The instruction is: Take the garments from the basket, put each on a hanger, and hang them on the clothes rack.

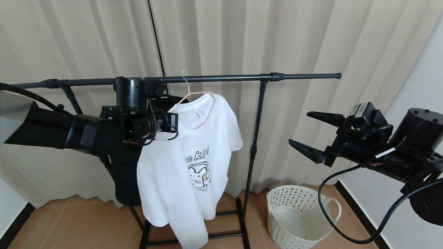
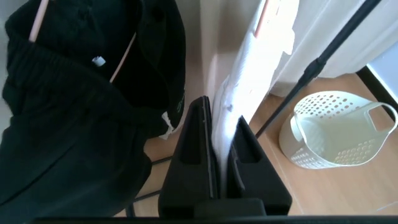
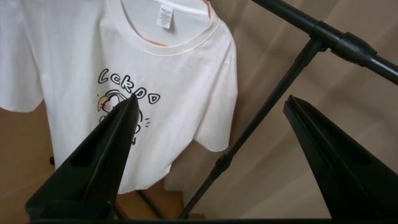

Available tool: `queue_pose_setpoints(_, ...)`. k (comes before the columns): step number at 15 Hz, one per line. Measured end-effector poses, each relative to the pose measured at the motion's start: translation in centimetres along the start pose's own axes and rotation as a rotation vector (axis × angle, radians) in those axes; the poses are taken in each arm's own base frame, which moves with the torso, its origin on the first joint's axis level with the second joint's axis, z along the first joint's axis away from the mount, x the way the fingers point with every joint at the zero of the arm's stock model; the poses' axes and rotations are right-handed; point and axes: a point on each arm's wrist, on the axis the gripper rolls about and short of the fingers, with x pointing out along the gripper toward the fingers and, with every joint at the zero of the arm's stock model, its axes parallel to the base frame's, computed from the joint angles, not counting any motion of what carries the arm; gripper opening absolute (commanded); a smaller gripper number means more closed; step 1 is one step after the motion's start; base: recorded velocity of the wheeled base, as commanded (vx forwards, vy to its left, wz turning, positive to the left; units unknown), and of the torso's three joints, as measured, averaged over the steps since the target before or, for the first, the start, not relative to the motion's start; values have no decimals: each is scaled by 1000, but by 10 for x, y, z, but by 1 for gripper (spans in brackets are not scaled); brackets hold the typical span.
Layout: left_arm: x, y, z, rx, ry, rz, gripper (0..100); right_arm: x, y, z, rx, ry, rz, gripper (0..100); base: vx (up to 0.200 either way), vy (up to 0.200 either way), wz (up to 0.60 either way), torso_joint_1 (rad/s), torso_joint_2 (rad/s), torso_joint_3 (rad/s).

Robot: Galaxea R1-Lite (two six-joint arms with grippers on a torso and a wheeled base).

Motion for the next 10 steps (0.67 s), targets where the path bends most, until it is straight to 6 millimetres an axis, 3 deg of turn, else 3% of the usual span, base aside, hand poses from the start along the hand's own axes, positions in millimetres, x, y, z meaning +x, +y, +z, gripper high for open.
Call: queue_pose_setpoints(10, 53, 5, 6, -22, -43, 73, 0, 1, -1, -1, 3, 4, 0, 100, 0, 0, 0, 0, 0, 0)
